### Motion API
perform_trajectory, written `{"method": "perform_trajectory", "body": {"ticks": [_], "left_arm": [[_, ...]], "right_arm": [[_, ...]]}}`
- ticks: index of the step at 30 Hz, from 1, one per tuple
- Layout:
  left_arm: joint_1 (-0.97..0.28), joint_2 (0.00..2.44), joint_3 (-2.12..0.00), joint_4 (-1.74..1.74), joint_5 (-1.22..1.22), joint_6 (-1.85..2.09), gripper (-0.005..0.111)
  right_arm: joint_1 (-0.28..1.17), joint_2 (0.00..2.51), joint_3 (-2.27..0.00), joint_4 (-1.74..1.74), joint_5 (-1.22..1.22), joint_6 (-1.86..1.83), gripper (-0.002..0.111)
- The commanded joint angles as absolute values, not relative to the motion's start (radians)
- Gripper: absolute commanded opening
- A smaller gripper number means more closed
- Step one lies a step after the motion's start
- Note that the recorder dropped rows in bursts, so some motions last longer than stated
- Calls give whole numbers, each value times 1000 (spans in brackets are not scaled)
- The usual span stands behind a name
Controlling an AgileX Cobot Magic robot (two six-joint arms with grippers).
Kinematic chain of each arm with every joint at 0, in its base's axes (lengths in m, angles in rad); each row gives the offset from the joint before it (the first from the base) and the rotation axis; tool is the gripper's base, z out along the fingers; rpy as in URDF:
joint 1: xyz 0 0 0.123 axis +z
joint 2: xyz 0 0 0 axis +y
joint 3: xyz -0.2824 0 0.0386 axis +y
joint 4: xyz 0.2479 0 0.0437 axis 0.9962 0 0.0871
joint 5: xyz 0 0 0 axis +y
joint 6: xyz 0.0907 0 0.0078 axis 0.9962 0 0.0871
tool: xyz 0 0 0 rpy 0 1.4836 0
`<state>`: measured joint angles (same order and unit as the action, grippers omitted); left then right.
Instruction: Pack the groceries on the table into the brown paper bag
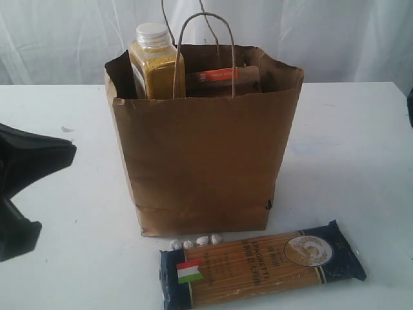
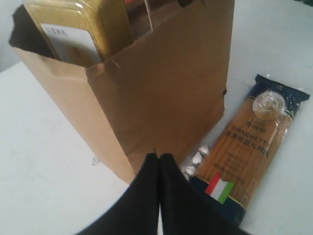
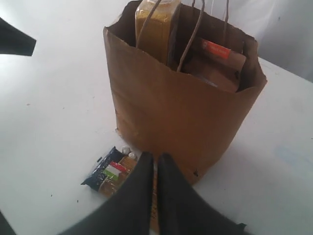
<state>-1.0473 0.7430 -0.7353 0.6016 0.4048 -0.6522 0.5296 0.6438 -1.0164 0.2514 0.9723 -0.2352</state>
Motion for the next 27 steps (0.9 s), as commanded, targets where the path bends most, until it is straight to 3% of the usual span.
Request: {"method": "perform_trajectory", "body": {"ticks": [1, 7, 21, 27], "left_arm": [[-1049, 678, -730, 742, 427, -779, 0], [-1049, 640, -730, 736, 529, -788, 0], [-1049, 640, -730, 736, 517, -786, 0], [-922, 621, -730, 501, 515, -786, 0]], "right_arm": [[527, 636, -1011, 272, 959, -244, 3], [527, 636, -1011, 274, 931, -253, 3], [527, 630, -1011, 317, 917, -267, 3], [527, 630, -1011, 323, 919, -267, 3]]}}
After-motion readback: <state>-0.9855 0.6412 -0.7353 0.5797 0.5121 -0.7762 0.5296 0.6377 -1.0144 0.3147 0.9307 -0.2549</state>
